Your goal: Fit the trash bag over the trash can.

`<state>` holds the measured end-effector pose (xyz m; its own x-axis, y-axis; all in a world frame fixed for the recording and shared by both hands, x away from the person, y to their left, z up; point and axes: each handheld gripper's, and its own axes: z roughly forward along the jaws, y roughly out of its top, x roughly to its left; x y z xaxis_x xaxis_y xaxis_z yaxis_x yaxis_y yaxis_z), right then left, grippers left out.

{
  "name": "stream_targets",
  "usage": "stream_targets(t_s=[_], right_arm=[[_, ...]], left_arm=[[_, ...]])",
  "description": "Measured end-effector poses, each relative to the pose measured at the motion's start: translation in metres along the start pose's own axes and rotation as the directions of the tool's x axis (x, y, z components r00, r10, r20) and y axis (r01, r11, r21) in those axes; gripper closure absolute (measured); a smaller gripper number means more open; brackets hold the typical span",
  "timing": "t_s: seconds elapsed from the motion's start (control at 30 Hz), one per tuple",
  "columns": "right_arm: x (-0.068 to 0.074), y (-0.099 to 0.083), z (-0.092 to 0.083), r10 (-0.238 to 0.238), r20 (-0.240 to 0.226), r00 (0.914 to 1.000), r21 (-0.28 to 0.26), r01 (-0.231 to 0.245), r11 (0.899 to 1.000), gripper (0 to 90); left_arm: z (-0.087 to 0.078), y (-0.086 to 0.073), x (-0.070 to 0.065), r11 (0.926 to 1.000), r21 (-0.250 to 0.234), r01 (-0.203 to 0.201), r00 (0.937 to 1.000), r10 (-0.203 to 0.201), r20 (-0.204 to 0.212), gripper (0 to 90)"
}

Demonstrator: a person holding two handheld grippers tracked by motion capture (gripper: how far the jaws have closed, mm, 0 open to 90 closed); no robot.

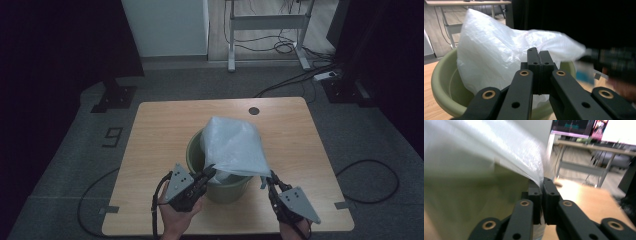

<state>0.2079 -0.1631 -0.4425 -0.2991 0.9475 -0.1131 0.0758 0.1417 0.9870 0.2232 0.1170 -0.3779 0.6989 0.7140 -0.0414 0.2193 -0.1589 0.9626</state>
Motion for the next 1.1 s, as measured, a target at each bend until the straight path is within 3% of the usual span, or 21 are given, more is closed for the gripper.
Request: stream_targets(t_s=[0.2,0.4,0.5,0.63,0.73,0.93,1.1], right_arm=[[-0.012,0.056,0.000,-0.003,0.012,0.9999,-0.155,0.005,0.988,87.7],[0.000,0.093,0.004,-0.009,-0.060,0.9981,-0.256,-0.007,0.967,87.7],[0.007,0.094,0.005,-0.012,-0.095,0.9954,-0.259,-0.013,0.966,87.7],[0.011,0.085,0.007,-0.026,-0.125,0.9918,-0.237,-0.004,0.972,87.7],[0.010,0.078,0.009,-0.030,-0.127,0.9915,-0.217,0.002,0.976,87.7],[0.006,0.072,0.008,-0.034,-0.137,0.9900,-0.201,0.006,0.980,87.8],[0.009,0.072,0.007,-0.075,-0.153,0.9854,-0.202,0.043,0.978,87.7]], left_arm=[[-0.007,-0.005,0.000,1.0000,-0.006,0.000,1.0000,0.000,0.009,89.2],[-0.010,-0.015,0.000,0.9999,0.011,0.008,0.9996,-0.009,0.027,88.4],[-0.012,-0.017,0.001,0.9995,0.022,0.024,0.9981,-0.025,0.056,83.1],[-0.021,-0.010,0.000,0.9989,0.006,0.046,0.9965,-0.046,0.070,54.0],[-0.031,0.001,0.001,0.9986,-0.022,0.048,0.9964,-0.047,0.071,41.6],[-0.041,0.028,0.010,0.9964,-0.070,0.049,0.9983,-0.046,0.035,38.0],[-0.030,0.048,0.019,0.9967,-0.057,0.058,0.9982,-0.057,0.016,37.9]])
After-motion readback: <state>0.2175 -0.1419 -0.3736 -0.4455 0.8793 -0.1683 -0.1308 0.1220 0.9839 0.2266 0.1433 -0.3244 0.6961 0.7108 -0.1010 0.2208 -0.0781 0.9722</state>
